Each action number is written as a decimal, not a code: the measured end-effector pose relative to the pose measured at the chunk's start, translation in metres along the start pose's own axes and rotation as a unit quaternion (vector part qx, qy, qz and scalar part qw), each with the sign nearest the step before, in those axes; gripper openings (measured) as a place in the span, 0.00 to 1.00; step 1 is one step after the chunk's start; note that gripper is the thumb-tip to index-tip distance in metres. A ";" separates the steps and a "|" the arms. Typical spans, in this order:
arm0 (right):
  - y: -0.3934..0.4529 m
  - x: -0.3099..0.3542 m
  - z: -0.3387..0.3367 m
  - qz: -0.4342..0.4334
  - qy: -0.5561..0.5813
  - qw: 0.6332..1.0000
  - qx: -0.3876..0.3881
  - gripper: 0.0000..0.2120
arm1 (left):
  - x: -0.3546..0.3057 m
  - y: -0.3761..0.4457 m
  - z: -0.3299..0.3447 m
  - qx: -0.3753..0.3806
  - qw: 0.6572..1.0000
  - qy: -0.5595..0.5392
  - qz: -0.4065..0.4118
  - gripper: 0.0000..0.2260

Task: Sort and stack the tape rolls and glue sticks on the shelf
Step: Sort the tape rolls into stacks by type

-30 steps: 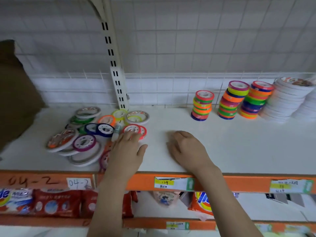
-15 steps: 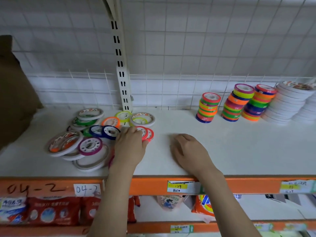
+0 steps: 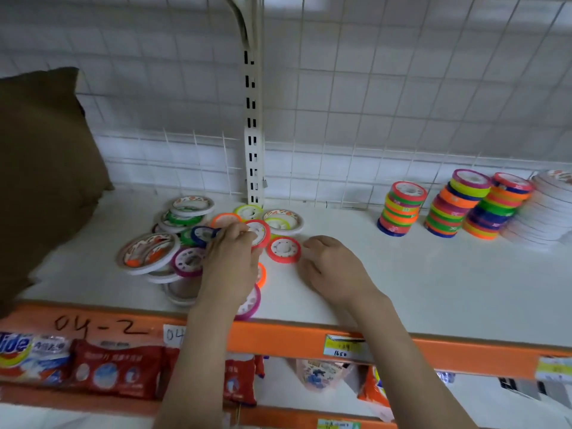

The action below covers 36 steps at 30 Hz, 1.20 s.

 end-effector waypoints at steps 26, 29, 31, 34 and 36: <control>-0.044 -0.069 -0.079 0.046 -0.030 0.981 -0.184 0.12 | -0.087 -0.003 0.028 0.031 0.992 -0.076 0.092 0.15; -0.050 -0.089 -0.112 0.061 -0.057 0.973 -0.214 0.13 | -0.105 -0.003 0.036 0.028 0.988 -0.093 0.116 0.12; -0.048 -0.103 -0.130 0.064 -0.082 0.970 -0.220 0.13 | -0.111 -0.002 0.043 0.027 0.986 -0.101 0.128 0.11; -0.036 -0.129 -0.145 0.091 -0.105 0.969 -0.203 0.13 | -0.111 -0.001 0.050 0.029 0.987 -0.103 0.122 0.10; -0.026 -0.142 -0.147 0.106 -0.114 0.972 -0.178 0.13 | -0.109 -0.001 0.050 0.027 0.989 -0.097 0.109 0.11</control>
Point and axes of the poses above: each hand's wrist, its own y-axis towards the middle knuckle, its own z-axis out of the palm, x = y × z, the point moved 9 cm from there along y, towards the middle knuckle, and after that the axes turned 12 degrees about -z, right-handed, at the moved point
